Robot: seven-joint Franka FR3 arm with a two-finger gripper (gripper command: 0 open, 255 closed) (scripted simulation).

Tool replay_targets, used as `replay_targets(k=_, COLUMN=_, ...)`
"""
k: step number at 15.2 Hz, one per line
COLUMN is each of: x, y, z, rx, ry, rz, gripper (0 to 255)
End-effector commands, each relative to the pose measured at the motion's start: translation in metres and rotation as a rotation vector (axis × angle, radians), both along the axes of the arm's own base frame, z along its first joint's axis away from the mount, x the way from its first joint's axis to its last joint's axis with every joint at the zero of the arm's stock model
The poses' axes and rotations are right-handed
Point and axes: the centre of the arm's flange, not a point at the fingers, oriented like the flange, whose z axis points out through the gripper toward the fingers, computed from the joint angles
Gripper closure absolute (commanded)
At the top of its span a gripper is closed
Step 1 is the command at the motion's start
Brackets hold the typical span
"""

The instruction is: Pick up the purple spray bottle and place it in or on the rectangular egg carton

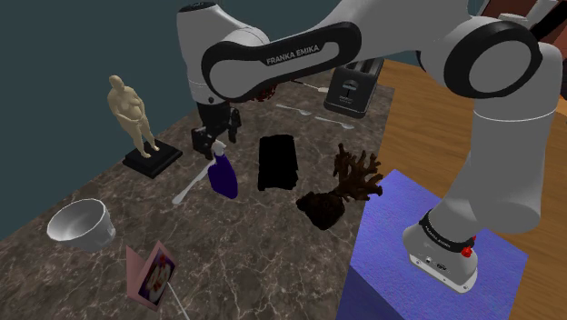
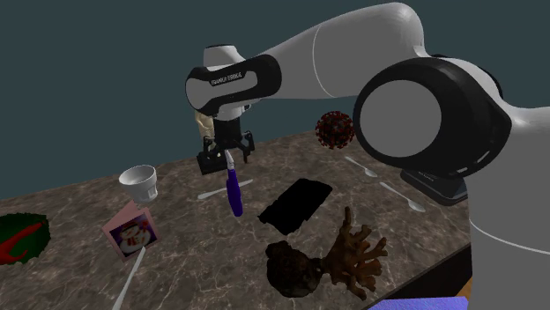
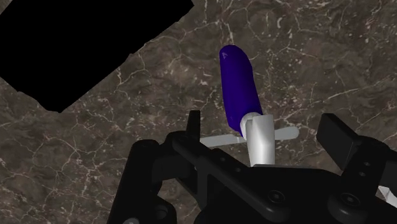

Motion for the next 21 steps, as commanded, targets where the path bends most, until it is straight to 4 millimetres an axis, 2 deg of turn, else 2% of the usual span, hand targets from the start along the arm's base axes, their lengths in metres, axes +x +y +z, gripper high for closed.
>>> replay_targets(k=1, x=-0.001, y=0.0, z=-0.002, rx=0.0, ry=-0.001, rz=0.0, gripper=0)
replay_targets(k=6, x=-0.001, y=0.0, z=-0.002, rx=0.0, ry=0.0, rz=0.0, gripper=0)
replay_targets(k=7, x=-0.001, y=0.0, z=-0.002, rx=0.0, ry=0.0, rz=0.0, gripper=255)
replay_targets(k=16, x=-0.001, y=0.0, z=-0.002, rx=0.0, ry=-0.001, rz=0.0, gripper=255)
replay_targets(k=21, x=-0.001, y=0.0, z=0.025, rx=0.0, ry=-0.001, rz=0.0, gripper=255)
